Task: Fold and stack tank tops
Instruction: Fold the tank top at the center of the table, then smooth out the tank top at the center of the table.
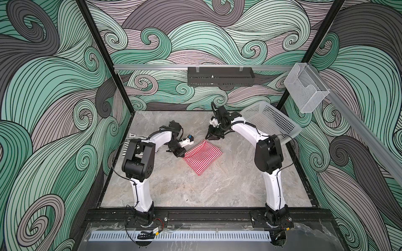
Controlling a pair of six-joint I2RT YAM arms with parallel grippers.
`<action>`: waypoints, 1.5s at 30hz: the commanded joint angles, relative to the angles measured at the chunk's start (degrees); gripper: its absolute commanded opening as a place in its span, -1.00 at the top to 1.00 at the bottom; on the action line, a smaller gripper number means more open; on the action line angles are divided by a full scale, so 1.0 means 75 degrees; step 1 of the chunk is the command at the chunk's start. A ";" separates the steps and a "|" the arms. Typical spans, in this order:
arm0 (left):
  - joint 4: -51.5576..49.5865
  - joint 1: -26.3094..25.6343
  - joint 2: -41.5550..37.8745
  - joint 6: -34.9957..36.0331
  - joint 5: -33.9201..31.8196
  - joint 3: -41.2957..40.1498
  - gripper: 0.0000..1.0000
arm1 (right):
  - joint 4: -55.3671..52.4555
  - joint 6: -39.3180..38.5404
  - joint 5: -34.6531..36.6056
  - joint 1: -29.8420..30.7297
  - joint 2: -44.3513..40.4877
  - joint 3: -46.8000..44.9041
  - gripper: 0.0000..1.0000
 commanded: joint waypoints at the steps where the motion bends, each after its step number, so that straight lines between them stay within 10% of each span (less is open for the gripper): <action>1: 0.0685 0.0002 0.0146 -0.0769 -0.0964 0.0025 0.69 | 0.0147 -0.0057 0.0255 0.0116 0.0043 -0.0205 0.92; 34: 0.0843 -0.0221 0.0676 -0.1585 -0.2484 0.0526 0.58 | -0.0130 0.0717 -0.0307 -0.0037 0.3714 0.2975 0.82; 45: 0.0914 -0.0249 -0.0250 -0.1625 -0.2846 0.0689 0.56 | 0.0610 0.0813 -0.0417 -0.0062 0.1717 0.1540 0.56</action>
